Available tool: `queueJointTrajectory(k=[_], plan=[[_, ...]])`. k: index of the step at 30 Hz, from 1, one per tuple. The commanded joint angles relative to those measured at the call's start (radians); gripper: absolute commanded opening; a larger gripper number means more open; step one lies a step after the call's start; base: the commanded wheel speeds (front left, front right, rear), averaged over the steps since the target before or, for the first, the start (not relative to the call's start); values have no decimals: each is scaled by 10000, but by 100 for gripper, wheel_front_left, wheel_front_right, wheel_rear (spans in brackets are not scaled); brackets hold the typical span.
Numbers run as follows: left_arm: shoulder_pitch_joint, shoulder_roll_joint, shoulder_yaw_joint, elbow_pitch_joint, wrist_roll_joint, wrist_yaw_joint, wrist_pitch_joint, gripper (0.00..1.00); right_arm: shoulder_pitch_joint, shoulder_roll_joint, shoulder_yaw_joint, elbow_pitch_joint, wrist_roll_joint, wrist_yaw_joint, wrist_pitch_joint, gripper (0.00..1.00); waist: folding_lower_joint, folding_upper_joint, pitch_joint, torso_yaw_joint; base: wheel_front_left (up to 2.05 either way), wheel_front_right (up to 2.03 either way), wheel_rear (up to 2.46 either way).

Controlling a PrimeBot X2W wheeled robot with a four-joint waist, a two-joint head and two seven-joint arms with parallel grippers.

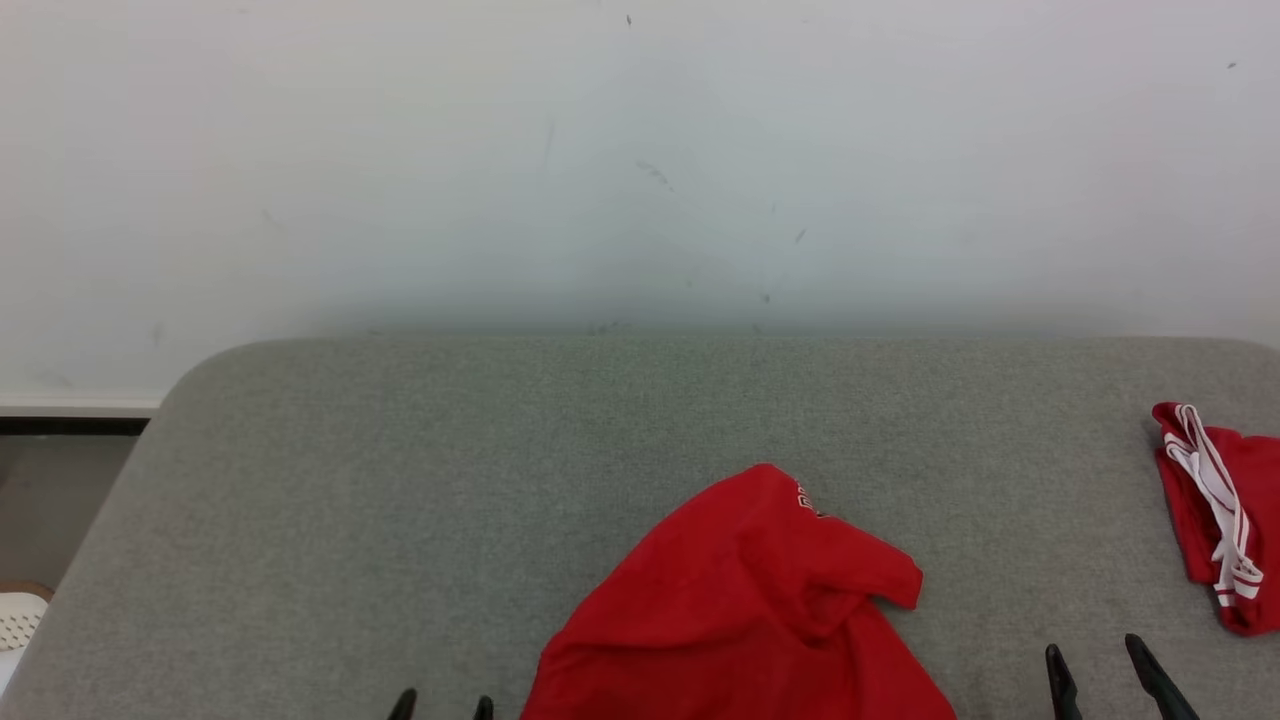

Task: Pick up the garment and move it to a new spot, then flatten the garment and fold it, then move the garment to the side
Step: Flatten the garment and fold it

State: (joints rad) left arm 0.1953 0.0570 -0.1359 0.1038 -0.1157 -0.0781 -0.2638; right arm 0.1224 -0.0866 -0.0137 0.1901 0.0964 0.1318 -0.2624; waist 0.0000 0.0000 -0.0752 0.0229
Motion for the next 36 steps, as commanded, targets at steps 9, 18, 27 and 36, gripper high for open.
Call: queueJointTrajectory(k=[9,18,27,36], plan=[[-203,833,-1189,1418,-221,-497,21,100,3,-1637,1974,766,1236,-25,165,100,0,0,211,10,0,0,0],[-1162,1671,-2392,2727,-1027,-519,230,100,-796,-2380,3783,1674,2133,-25,734,100,0,0,706,-35,0,0,0],[-1989,1935,-2977,3115,-1681,-523,84,100,-1599,-2594,4521,2375,2514,-25,534,100,0,0,1318,37,0,0,0],[-2520,2114,-3589,3315,-2118,-522,24,100,-2320,-2568,5167,2921,2680,-25,381,100,0,0,1650,129,0,0,0]])
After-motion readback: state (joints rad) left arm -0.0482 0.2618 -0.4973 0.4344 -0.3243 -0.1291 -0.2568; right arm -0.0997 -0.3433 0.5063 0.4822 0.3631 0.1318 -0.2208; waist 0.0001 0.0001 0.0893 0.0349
